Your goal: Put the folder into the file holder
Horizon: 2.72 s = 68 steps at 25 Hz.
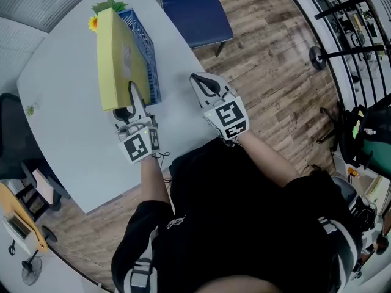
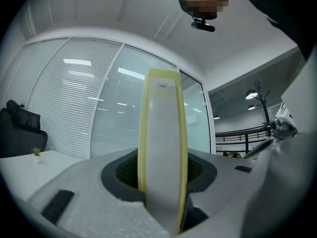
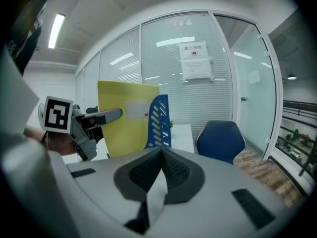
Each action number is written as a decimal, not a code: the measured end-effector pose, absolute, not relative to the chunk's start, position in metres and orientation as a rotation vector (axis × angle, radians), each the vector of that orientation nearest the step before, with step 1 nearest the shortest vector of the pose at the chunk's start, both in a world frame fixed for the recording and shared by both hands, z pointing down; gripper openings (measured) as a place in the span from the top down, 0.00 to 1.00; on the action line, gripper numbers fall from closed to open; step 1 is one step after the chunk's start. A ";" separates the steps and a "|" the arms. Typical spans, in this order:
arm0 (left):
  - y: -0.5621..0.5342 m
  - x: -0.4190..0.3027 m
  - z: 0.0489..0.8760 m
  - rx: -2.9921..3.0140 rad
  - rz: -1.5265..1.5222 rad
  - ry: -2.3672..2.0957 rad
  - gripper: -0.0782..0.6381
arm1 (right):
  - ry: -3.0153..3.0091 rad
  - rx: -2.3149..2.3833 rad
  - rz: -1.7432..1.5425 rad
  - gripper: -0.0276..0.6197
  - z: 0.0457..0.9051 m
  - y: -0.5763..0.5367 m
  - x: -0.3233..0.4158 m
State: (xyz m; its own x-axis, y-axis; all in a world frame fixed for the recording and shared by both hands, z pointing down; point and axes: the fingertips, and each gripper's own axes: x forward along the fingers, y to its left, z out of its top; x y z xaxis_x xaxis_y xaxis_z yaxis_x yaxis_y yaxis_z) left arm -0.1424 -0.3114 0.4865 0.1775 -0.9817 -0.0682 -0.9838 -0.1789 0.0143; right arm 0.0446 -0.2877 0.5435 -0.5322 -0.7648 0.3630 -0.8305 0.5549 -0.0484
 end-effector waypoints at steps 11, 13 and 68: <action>-0.308 -0.141 0.496 -2.391 0.061 2.002 0.64 | -2.489 1.302 0.322 0.95 0.547 -0.284 0.045; -0.308 -0.140 0.498 -2.392 0.054 2.005 0.63 | -2.492 1.303 0.318 0.95 0.546 -0.284 0.045; -0.223 -0.129 0.536 -2.315 -0.137 2.251 0.56 | -2.594 1.155 0.289 0.95 0.542 -0.231 0.079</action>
State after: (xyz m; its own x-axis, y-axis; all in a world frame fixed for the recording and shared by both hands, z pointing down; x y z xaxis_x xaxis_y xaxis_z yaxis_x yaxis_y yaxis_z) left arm -0.1289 -0.2226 0.5357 0.0282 -0.9919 0.1238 -0.9996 -0.0277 0.0061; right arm 0.0792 -0.2308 0.5424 -0.6383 -0.6918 0.3376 -0.7492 0.6591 -0.0658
